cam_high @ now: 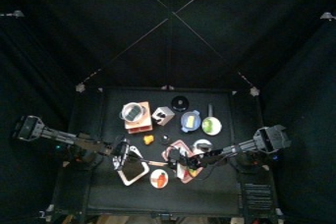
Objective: Cut carrot
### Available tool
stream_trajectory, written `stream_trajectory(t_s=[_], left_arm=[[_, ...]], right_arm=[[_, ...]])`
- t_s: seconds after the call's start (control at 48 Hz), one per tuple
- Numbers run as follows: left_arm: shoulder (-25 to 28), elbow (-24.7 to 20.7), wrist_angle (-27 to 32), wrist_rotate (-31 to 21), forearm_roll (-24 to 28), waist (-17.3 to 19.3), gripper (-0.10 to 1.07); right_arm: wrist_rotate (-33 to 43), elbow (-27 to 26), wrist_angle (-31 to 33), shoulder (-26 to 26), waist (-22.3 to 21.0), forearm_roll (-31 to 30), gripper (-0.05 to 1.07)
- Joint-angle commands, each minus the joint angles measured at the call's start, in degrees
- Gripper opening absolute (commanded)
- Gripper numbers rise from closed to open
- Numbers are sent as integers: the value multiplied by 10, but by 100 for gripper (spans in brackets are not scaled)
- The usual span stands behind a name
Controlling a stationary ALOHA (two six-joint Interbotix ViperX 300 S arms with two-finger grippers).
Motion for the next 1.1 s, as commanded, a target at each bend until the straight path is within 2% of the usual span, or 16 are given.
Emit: stream_trajectory(t_s=[0.0, 0.167, 0.333, 0.562, 0.729, 1.083], left_arm=[[5, -16, 17, 2, -24, -33, 15], [45, -31, 49, 3, -68, -55, 16], [98, -53, 74, 2, -73, -65, 16], [160, -83, 92, 2, -94, -107, 16], [185, -86, 131, 2, -101, -111, 15], [205, -82, 128, 1, -134, -125, 15]], right_arm=[[2, -4, 31, 4, 32, 4, 32], [4, -22, 112, 29, 70, 5, 32], [4, -43, 152, 55, 94, 12, 32], [4, -48, 150, 80, 106, 48, 32], [4, -56, 130, 91, 113, 52, 32], [1, -65, 118, 114, 115, 52, 32]])
